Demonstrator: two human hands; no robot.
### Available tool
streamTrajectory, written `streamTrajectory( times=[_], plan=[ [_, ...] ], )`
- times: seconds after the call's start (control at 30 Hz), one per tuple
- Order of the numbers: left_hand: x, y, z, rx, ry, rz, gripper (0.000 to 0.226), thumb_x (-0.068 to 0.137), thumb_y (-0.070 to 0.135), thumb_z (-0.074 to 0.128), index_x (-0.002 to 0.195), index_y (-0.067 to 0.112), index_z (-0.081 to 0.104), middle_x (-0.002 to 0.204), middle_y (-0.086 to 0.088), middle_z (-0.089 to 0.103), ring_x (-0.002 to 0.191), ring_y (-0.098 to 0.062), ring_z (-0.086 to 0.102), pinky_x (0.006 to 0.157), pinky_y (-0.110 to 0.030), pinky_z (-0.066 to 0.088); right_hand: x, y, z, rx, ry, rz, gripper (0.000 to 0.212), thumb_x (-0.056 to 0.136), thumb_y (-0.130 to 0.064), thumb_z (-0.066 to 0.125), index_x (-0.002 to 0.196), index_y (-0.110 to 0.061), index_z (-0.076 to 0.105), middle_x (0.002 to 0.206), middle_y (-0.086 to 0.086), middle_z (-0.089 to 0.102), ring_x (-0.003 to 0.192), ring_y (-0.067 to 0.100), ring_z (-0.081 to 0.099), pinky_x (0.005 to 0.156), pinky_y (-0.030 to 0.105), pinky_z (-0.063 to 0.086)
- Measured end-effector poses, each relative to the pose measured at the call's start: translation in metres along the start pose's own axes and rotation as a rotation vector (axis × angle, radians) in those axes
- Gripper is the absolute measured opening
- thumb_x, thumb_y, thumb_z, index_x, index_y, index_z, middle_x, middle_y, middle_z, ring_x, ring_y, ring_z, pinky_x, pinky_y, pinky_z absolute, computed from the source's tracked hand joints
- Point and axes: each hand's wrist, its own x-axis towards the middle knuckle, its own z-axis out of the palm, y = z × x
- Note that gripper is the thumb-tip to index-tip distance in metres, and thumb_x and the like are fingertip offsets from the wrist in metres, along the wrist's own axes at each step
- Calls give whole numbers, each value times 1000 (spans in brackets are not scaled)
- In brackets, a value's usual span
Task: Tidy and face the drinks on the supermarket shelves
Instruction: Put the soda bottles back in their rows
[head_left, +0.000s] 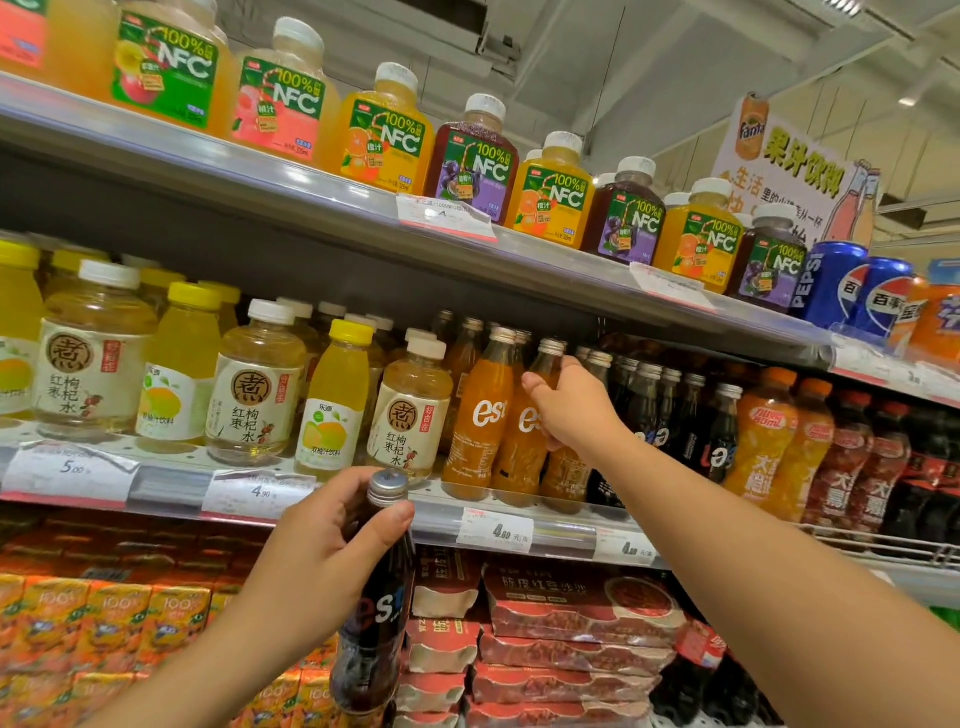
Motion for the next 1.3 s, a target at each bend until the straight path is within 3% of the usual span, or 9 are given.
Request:
streamTrajectory(
  times=[0.13,0.2,0.3,0.43,0.63,0.8,0.97,1.13,1.3],
  plan=[
    [6,7,3,-30,-26,4,16,84,40,62,99,42,64,100,13,72,96,-5,67,79,-27,52,-34,-1,-7,43,158,-144,65,98,-40,52,153,-21,23,145,1,47,99,10,63,82,30,57],
    [11,12,6,-52,-46,1,12,87,35,63,98,38,65,98,11,72,94,-6,67,77,-26,52,-72,2,-5,164,171,-278,46,97,-34,54,142,-26,43,135,-13,54,73,6,62,64,17,53],
    [19,20,15,-64,-53,-9,10,88,30,65,97,26,66,91,7,73,85,-7,68,74,-31,53,-142,15,12,310,-45,-290,27,89,-40,60,117,-39,60,102,-23,66,64,25,62,54,34,58],
    [25,30,38,-78,-54,-17,10,86,31,67,93,24,66,83,6,70,79,-10,67,72,-37,55,-198,25,36,495,-291,-169,51,71,-50,71,112,-66,45,79,-26,68,53,0,56,54,18,47],
    [18,38,77,-44,-100,50,10,83,35,69,87,27,65,79,11,69,75,-5,66,67,-27,53,-205,41,39,339,-72,-131,61,64,-58,73,107,-71,32,106,-39,59,94,-13,60,73,11,50],
    [16,48,101,-99,-134,75,10,84,34,69,91,29,65,84,15,69,79,-2,66,64,-18,51,-203,59,20,292,0,-103,61,67,-59,73,121,-50,44,102,-27,66,92,-9,62,72,18,54],
    [25,49,117,-126,-276,-15,55,78,65,52,126,40,48,111,25,63,108,8,55,85,-18,45,-197,86,-17,332,73,-115,55,70,-56,73,119,-49,48,102,-23,67,93,-1,64,81,35,57],
    [17,2,138,754,-374,152,72,93,59,39,152,22,16,160,2,12,147,-19,4,118,-37,13,-172,123,-70,410,151,-132,46,68,-61,72,108,-55,50,105,-27,64,97,-4,63,83,35,57],
    [15,-37,192,1184,-410,148,84,94,56,35,150,20,-16,152,-8,-36,136,-31,-37,115,-53,-8,-136,171,-104,407,135,-184,57,72,-55,75,121,-38,52,108,-20,65,101,1,63,86,40,56]
  ],
)
